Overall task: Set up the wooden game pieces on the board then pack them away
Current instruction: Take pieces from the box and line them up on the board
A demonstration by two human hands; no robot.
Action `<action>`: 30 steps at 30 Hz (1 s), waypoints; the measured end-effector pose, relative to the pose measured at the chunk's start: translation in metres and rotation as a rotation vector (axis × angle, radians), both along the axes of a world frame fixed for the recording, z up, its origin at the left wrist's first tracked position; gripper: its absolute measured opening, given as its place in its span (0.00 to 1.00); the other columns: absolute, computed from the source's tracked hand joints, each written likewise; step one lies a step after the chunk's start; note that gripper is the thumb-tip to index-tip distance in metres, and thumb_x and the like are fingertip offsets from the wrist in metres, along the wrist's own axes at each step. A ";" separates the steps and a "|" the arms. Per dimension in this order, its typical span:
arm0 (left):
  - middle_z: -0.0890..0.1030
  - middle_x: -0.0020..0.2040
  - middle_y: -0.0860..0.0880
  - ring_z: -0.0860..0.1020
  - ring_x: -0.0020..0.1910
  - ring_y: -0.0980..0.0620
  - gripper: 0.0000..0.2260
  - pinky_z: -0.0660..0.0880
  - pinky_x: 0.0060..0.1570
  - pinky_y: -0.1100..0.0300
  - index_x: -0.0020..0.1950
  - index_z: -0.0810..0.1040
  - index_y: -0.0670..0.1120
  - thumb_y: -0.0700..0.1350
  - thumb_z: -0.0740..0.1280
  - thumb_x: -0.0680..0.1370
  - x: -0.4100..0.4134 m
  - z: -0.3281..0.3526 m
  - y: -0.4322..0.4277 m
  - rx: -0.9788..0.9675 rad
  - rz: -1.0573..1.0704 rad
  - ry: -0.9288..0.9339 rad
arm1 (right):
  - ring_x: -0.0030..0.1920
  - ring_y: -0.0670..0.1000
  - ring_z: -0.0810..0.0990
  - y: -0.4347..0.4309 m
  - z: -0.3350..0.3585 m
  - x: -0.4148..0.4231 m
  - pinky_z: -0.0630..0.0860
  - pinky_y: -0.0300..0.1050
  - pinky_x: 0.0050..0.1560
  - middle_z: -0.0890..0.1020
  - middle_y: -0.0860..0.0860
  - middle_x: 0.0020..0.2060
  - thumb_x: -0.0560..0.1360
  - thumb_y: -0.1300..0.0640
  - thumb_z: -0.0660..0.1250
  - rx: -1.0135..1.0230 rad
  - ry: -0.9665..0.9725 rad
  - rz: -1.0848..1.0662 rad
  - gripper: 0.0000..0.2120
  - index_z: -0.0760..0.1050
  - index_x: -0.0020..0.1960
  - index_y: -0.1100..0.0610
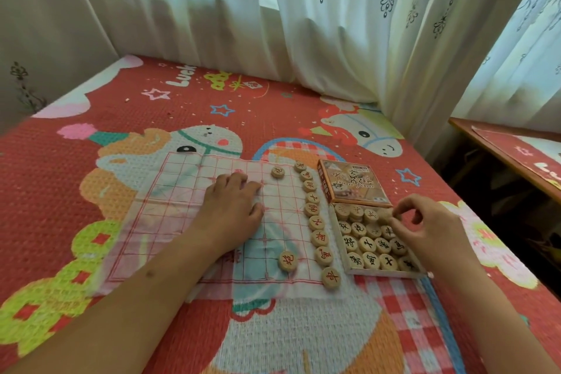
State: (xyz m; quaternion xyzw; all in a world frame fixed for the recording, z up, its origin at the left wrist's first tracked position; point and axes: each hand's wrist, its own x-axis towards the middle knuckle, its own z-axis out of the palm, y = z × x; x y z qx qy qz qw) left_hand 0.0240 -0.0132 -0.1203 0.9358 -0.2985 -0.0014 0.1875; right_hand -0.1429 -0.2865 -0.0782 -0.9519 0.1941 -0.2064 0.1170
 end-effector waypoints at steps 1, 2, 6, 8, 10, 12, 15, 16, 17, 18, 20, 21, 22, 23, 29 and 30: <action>0.63 0.74 0.48 0.59 0.72 0.46 0.21 0.59 0.69 0.50 0.75 0.64 0.52 0.53 0.56 0.81 0.000 0.000 0.000 0.002 -0.002 -0.002 | 0.38 0.44 0.73 0.000 0.001 0.004 0.66 0.41 0.35 0.76 0.42 0.36 0.70 0.55 0.75 0.011 -0.009 -0.005 0.08 0.75 0.41 0.48; 0.63 0.74 0.48 0.59 0.72 0.46 0.21 0.59 0.70 0.50 0.75 0.64 0.52 0.53 0.56 0.81 0.000 0.000 0.000 0.002 0.000 -0.004 | 0.38 0.43 0.73 0.000 0.001 0.008 0.66 0.41 0.35 0.77 0.42 0.37 0.70 0.54 0.74 0.017 0.012 -0.003 0.08 0.75 0.42 0.48; 0.62 0.75 0.48 0.58 0.73 0.46 0.21 0.59 0.71 0.49 0.75 0.64 0.51 0.53 0.56 0.82 0.001 0.000 0.000 0.014 0.001 0.003 | 0.39 0.40 0.75 -0.008 -0.004 0.019 0.66 0.35 0.33 0.78 0.44 0.39 0.70 0.54 0.75 0.097 0.143 -0.026 0.11 0.73 0.46 0.48; 0.62 0.75 0.48 0.58 0.73 0.46 0.22 0.59 0.71 0.49 0.75 0.64 0.52 0.53 0.56 0.82 0.000 0.000 0.000 0.011 -0.002 0.005 | 0.38 0.42 0.75 -0.008 -0.003 0.017 0.67 0.36 0.33 0.78 0.44 0.38 0.70 0.54 0.76 0.084 0.111 -0.025 0.11 0.73 0.45 0.48; 0.62 0.75 0.48 0.58 0.73 0.46 0.22 0.58 0.71 0.49 0.75 0.64 0.52 0.53 0.56 0.82 0.000 0.000 -0.001 0.007 -0.004 0.004 | 0.36 0.43 0.75 -0.005 0.001 0.014 0.67 0.37 0.33 0.77 0.44 0.36 0.69 0.53 0.76 0.059 0.013 -0.020 0.11 0.74 0.44 0.49; 0.61 0.75 0.48 0.58 0.73 0.46 0.22 0.58 0.71 0.49 0.75 0.63 0.52 0.53 0.56 0.82 0.001 -0.001 0.000 0.007 0.000 0.000 | 0.36 0.42 0.75 0.002 0.002 0.015 0.66 0.36 0.32 0.77 0.43 0.35 0.69 0.53 0.76 0.056 -0.030 0.013 0.11 0.74 0.45 0.49; 0.62 0.75 0.47 0.58 0.73 0.46 0.22 0.58 0.71 0.49 0.75 0.63 0.52 0.53 0.56 0.82 0.001 -0.001 0.000 0.007 0.001 -0.003 | 0.37 0.39 0.75 0.011 -0.005 0.021 0.65 0.32 0.32 0.77 0.42 0.38 0.69 0.53 0.76 0.097 0.076 0.055 0.14 0.71 0.48 0.49; 0.62 0.75 0.47 0.58 0.73 0.46 0.22 0.58 0.71 0.49 0.75 0.63 0.52 0.53 0.56 0.82 0.001 -0.001 0.000 0.007 0.002 -0.002 | 0.37 0.38 0.75 0.011 -0.008 0.022 0.64 0.30 0.32 0.77 0.41 0.38 0.70 0.53 0.75 0.110 0.110 0.054 0.15 0.70 0.49 0.49; 0.61 0.75 0.47 0.58 0.73 0.46 0.22 0.58 0.71 0.49 0.75 0.63 0.52 0.53 0.56 0.82 0.001 -0.001 0.000 0.007 0.001 0.000 | 0.37 0.38 0.75 0.011 -0.008 0.023 0.64 0.30 0.32 0.77 0.41 0.39 0.70 0.53 0.75 0.114 0.123 0.050 0.16 0.70 0.50 0.50; 0.61 0.75 0.47 0.58 0.73 0.46 0.22 0.58 0.71 0.49 0.75 0.63 0.52 0.54 0.56 0.82 0.001 -0.001 0.000 0.007 0.000 0.003 | 0.37 0.38 0.75 0.010 -0.008 0.023 0.65 0.31 0.32 0.77 0.42 0.39 0.70 0.54 0.75 0.110 0.110 0.043 0.16 0.69 0.49 0.50; 0.61 0.75 0.48 0.58 0.73 0.46 0.22 0.58 0.71 0.50 0.75 0.63 0.52 0.53 0.56 0.82 0.001 -0.001 0.000 0.007 -0.002 0.004 | 0.39 0.41 0.76 0.011 -0.004 0.021 0.68 0.37 0.35 0.78 0.44 0.39 0.69 0.54 0.76 0.101 0.027 0.026 0.16 0.70 0.48 0.51; 0.61 0.75 0.48 0.58 0.73 0.46 0.22 0.58 0.71 0.50 0.75 0.63 0.52 0.53 0.56 0.82 0.001 -0.001 0.000 0.007 -0.002 0.001 | 0.39 0.42 0.76 0.012 -0.002 0.021 0.70 0.39 0.36 0.78 0.45 0.38 0.69 0.54 0.76 0.102 -0.022 0.027 0.16 0.70 0.48 0.51; 0.61 0.75 0.47 0.58 0.73 0.46 0.22 0.58 0.71 0.50 0.75 0.63 0.52 0.53 0.56 0.82 0.001 -0.002 0.000 0.008 -0.001 -0.001 | 0.39 0.43 0.77 0.015 0.000 0.022 0.71 0.39 0.37 0.78 0.45 0.38 0.69 0.54 0.76 0.101 -0.049 0.038 0.16 0.70 0.49 0.51; 0.61 0.75 0.47 0.58 0.73 0.46 0.22 0.58 0.71 0.50 0.76 0.63 0.52 0.53 0.56 0.82 0.001 -0.002 0.000 0.008 0.000 -0.003 | 0.39 0.42 0.77 0.018 0.001 0.024 0.71 0.38 0.37 0.78 0.45 0.38 0.69 0.53 0.76 0.096 -0.046 0.055 0.16 0.70 0.49 0.51; 0.61 0.75 0.48 0.58 0.73 0.46 0.22 0.58 0.71 0.50 0.75 0.63 0.52 0.54 0.56 0.82 0.001 -0.001 0.000 0.004 -0.004 0.004 | 0.33 0.38 0.74 0.031 -0.007 0.035 0.64 0.31 0.31 0.76 0.41 0.34 0.70 0.57 0.75 0.109 0.068 0.098 0.18 0.66 0.49 0.50; 0.62 0.75 0.48 0.58 0.73 0.47 0.22 0.58 0.71 0.50 0.75 0.63 0.52 0.53 0.56 0.82 0.000 -0.001 0.000 0.001 -0.004 0.002 | 0.34 0.38 0.74 0.032 -0.005 0.034 0.64 0.31 0.32 0.76 0.41 0.34 0.69 0.58 0.75 0.101 0.040 0.096 0.18 0.66 0.49 0.51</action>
